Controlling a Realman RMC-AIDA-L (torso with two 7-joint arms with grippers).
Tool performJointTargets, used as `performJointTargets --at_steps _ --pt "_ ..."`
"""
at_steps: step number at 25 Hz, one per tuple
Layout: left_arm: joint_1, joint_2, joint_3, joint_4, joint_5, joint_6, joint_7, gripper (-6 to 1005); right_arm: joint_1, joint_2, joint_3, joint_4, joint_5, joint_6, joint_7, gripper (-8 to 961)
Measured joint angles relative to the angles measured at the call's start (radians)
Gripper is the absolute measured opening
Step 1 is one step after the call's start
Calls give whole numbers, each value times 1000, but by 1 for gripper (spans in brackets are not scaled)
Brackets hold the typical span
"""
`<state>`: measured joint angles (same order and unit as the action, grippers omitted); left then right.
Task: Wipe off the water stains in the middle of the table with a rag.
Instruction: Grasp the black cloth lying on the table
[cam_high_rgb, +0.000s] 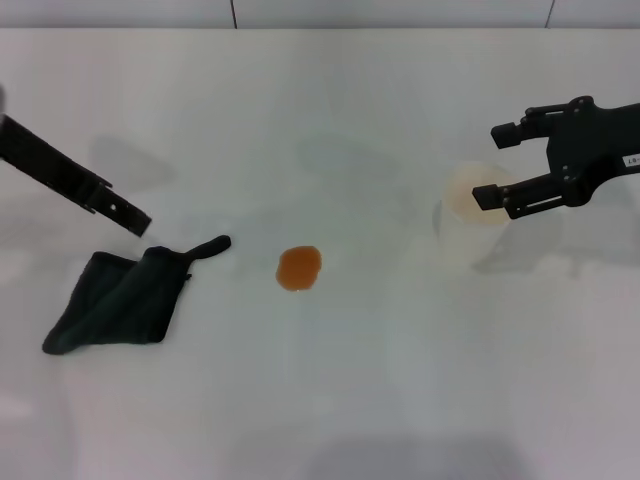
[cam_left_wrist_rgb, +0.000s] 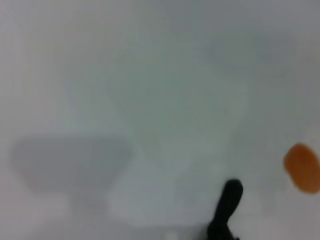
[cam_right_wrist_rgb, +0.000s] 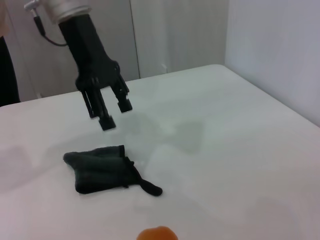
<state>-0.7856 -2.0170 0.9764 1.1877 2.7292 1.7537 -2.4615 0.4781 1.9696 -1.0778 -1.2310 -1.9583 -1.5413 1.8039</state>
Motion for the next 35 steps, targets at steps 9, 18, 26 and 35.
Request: performJointTargets --at_steps 9,18,26,35 --pt "-41 -56 77 -118 101 -50 -11 840 -7 5 -3 3 -2 0 -8 844" --pt "-40 -57 120 -181 103 -71 -30 838 -7 13 -4 1 -15 3 -10 844" --pt "-34 -56 159 -229 104 -107 -61 837 -8 17 2 4 -15 3 -12 844" --pt "-16 -38 160 -256 106 -150 -128 835 -9 18 3 2 -14 3 -21 844"
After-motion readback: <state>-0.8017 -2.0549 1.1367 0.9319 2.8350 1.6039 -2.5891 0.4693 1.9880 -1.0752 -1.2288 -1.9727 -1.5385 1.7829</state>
